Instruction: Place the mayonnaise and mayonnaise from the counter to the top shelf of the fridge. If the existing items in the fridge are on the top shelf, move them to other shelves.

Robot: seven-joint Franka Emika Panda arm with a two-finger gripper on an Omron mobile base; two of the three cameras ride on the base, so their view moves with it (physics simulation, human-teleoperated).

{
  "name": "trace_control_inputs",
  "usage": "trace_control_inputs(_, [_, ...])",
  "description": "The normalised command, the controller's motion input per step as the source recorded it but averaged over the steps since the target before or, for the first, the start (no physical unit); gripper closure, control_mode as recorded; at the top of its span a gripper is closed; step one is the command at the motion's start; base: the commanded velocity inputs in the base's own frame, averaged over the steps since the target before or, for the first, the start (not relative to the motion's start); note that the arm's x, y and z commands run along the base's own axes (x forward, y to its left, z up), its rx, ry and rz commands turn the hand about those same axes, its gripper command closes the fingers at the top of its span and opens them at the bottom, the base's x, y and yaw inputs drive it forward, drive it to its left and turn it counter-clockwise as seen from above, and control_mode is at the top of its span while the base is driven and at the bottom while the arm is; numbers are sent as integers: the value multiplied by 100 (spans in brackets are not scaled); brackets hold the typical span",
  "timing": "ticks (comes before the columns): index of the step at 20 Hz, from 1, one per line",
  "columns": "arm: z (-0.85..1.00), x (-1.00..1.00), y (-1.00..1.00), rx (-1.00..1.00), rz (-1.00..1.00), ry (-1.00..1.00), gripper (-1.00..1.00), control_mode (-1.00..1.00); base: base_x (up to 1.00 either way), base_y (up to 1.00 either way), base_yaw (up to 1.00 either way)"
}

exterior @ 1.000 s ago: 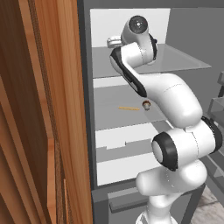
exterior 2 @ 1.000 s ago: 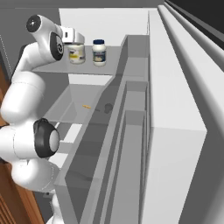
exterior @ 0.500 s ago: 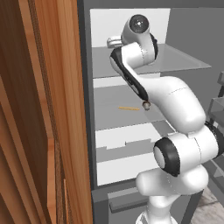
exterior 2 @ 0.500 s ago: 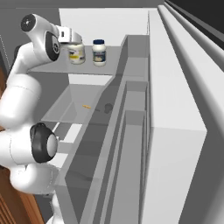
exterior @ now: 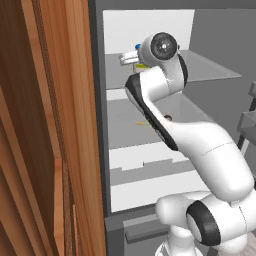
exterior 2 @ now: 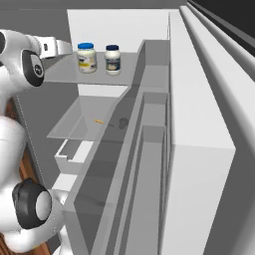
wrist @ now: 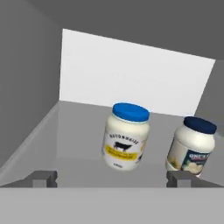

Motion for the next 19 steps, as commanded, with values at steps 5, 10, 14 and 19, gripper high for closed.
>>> trace_control_inputs(5, [-12, -100, 10, 0, 4, -25, -100, -100, 0, 0, 0])
trace_control_inputs(10, [-13, -100, 4, 0, 1, -22, -100, -100, 0, 0, 0])
trace_control_inputs(14, [-19, -100, 5, 0, 0, -12, -100, -100, 0, 0, 0])
trace_control_inputs(19, [-21, -100, 4, 0, 0, -10, -100, -100, 0, 0, 0])
